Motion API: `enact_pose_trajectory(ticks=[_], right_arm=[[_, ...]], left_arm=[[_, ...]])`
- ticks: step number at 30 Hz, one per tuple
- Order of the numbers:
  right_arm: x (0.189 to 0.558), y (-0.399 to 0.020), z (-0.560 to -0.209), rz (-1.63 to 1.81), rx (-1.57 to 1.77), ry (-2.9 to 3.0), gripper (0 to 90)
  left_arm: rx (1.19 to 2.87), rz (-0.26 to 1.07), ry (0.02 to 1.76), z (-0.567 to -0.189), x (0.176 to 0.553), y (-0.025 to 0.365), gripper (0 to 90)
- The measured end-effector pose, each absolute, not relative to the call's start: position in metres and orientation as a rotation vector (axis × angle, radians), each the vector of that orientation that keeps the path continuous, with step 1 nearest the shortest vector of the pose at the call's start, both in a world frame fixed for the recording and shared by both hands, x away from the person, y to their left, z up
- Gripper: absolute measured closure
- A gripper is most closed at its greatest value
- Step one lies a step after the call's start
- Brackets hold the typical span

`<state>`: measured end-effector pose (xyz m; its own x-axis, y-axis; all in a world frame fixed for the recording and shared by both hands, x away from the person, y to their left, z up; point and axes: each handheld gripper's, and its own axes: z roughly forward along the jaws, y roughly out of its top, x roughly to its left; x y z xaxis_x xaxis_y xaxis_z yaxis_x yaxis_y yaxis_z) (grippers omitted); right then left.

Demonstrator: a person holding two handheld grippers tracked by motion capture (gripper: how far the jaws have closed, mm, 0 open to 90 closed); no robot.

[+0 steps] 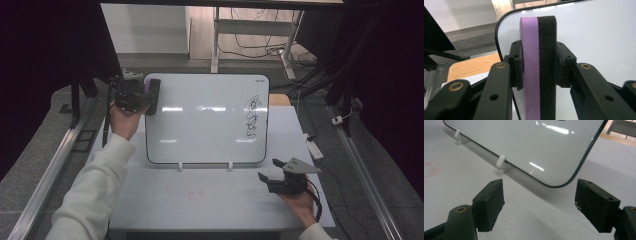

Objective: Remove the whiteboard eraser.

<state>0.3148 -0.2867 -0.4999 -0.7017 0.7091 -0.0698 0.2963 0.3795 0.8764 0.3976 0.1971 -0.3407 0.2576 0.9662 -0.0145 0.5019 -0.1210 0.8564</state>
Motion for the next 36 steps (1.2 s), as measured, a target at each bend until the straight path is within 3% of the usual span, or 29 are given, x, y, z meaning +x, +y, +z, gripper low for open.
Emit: enact_pose_trajectory(ticks=[8,24,36], right_arm=[[0.314,-0.286,-0.499,1.275,0.861,2.2,23.0],[0.312,-0.282,-0.496,1.281,0.843,2.196,23.2],[0.305,-0.267,-0.489,1.332,0.8,2.226,23.2]], left_arm=[[1.751,0.745,1.3,-0.34,0.377,0.197,64.1],[1.761,0.59,1.174,-0.366,0.333,0.192,64.0],[1.788,0.496,1.062,-0.389,0.313,0.155,63.9]])
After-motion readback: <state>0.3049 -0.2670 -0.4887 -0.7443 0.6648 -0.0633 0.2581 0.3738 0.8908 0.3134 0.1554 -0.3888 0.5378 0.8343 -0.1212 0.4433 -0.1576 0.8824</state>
